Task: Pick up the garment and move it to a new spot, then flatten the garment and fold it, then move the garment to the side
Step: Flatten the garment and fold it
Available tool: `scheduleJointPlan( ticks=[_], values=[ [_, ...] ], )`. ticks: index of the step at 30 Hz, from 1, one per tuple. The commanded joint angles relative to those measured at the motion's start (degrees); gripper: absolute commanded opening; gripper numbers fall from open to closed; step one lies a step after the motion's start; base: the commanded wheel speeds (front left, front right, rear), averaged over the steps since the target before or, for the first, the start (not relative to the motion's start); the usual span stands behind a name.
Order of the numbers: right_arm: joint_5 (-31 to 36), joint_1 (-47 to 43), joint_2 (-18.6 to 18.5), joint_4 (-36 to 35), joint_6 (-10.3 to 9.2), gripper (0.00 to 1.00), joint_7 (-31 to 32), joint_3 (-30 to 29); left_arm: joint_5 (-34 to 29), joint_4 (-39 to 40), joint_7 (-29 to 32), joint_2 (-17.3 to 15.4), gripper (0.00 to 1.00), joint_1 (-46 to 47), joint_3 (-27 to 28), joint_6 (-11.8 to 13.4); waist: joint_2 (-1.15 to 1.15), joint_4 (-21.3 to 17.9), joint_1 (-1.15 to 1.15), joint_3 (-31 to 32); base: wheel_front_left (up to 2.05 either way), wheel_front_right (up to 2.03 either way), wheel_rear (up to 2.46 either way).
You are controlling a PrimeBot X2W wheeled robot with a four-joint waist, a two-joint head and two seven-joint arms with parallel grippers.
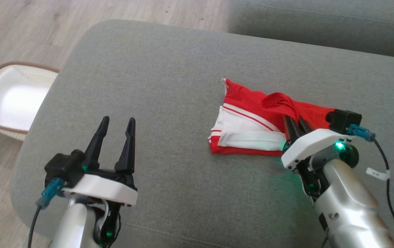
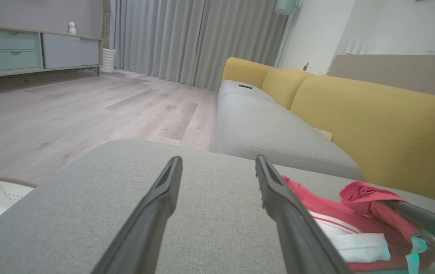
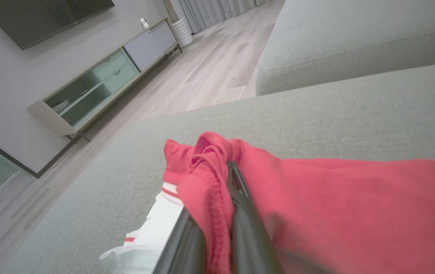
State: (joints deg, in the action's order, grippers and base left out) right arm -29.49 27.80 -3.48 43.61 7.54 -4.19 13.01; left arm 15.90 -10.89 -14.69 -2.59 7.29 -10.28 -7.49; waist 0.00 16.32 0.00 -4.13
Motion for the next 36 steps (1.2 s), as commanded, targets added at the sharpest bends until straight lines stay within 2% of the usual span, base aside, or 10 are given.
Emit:
scheduleJointPlan(
  ticks=[1, 9, 17, 18, 19, 30, 36],
  values=[
    [-1.1, 3.6, 0.6, -0.7, -0.05, 0.0, -1.3, 2.0, 0.6, 1.7, -0.3, -0.6, 1.0, 2.2, 1.6, 0.0, 0.0, 1.1, 0.0, -0.6, 0.0, 0.0, 0.0],
    [-5.7, 9.1, 0.6, 6.5, -0.05, 0.0, -5.4, 6.4, 1.1, 1.5, -0.3, -0.4, 1.0, 2.4, 0.7, 0.0, 0.0, 4.7, 0.0, -2.4, 0.0, 0.0, 0.0],
    [-9.6, 11.3, 0.6, 12.3, -0.05, 0.0, -7.8, 10.6, 1.5, 1.4, -0.3, -0.3, 1.0, 2.8, 0.3, 0.0, 0.0, 6.8, 0.0, -3.5, 0.0, 0.0, 0.0],
    [-10.2, 11.5, 0.6, 12.8, -0.05, 0.64, -8.1, 11.3, 1.6, 1.4, -0.3, -0.3, 1.0, 2.8, 0.3, 0.0, 0.0, 7.0, 0.0, -3.6, 0.0, 0.0, 0.0],
    [-11.1, 11.4, 0.6, 13.2, -0.05, 0.99, -8.2, 12.2, 1.6, 1.4, -0.3, -0.3, 1.0, 2.8, 0.3, 0.0, 0.0, 7.1, 0.0, -3.6, 0.0, 0.0, 0.0],
    [-21.7, 10.2, 0.6, 13.6, -0.05, 1.0, -4.9, 25.9, 2.2, 1.2, -0.3, -0.3, 1.0, 3.0, 0.0, 0.0, 0.0, 7.3, 0.0, -3.5, 0.0, 0.0, 0.0],
    [-28.5, 10.1, 0.6, 9.7, -0.05, 1.0, -2.4, 32.7, 2.5, 1.3, -0.3, -0.3, 1.0, 3.3, 0.0, 0.0, 0.0, 6.3, 0.0, -3.7, 0.0, 0.0, 0.0]
  ],
)
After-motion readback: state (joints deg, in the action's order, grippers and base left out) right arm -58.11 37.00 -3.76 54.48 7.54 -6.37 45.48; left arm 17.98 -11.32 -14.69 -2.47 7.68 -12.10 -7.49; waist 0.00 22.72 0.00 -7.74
